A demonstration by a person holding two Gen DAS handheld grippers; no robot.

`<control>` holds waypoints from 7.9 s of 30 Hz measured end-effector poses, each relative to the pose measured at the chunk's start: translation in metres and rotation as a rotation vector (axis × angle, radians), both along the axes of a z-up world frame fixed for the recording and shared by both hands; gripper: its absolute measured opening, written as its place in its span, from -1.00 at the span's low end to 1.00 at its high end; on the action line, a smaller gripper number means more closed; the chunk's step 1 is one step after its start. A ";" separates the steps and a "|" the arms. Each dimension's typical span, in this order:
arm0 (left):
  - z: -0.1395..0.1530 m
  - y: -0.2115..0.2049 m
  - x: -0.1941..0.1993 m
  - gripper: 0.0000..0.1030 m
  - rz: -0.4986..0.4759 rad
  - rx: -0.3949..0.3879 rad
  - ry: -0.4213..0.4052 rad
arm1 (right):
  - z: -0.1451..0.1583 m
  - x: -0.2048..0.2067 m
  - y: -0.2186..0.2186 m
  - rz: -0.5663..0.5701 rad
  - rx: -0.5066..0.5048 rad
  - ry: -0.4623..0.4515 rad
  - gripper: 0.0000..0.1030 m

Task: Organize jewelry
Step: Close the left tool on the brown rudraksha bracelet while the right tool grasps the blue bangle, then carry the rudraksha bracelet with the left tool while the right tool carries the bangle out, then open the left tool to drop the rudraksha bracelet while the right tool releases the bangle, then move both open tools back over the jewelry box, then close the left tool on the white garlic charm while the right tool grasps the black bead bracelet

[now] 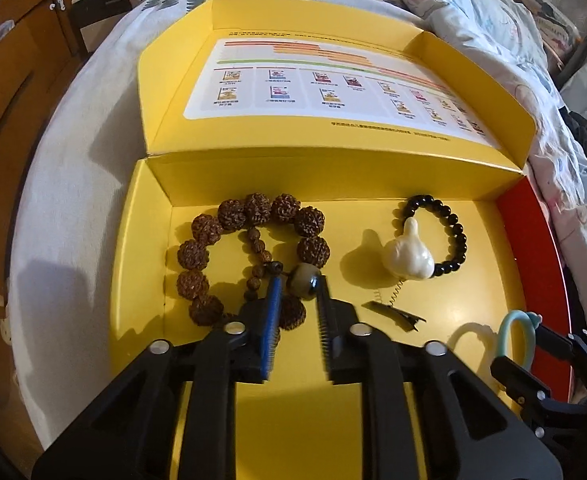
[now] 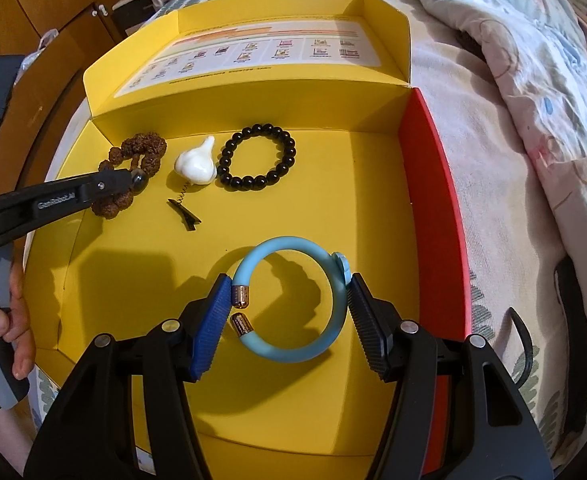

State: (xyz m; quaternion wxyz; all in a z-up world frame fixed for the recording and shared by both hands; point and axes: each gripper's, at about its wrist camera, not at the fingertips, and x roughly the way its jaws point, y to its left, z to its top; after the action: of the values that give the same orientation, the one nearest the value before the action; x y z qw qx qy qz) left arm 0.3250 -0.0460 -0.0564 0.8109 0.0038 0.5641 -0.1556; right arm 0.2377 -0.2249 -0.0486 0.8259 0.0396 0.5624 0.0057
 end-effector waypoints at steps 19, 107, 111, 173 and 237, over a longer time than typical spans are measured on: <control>-0.015 -0.005 0.002 -0.49 -0.107 0.106 0.003 | 0.006 -0.002 -0.002 0.009 0.022 -0.015 0.17; 0.118 -0.012 -0.300 -0.61 -0.149 -0.042 -0.200 | 0.047 -0.227 -0.035 -0.034 0.060 -0.107 0.17; 0.107 -0.005 -0.290 -0.61 -0.129 -0.034 -0.179 | 0.029 -0.217 -0.037 -0.046 0.044 -0.066 0.17; 0.175 -0.018 -0.383 0.74 0.178 0.147 -0.835 | 0.057 -0.210 -0.018 -0.066 -0.072 -0.278 0.39; -0.005 -0.031 -0.013 0.53 0.030 -0.044 0.049 | 0.012 0.011 0.029 0.387 -0.203 -0.233 0.54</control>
State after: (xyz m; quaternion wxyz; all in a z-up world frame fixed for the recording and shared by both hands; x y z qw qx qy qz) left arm 0.3121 -0.0775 -0.0611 0.7990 -0.0262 0.5803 -0.1556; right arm 0.2491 -0.1956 -0.0363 0.8685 -0.1529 0.4580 0.1117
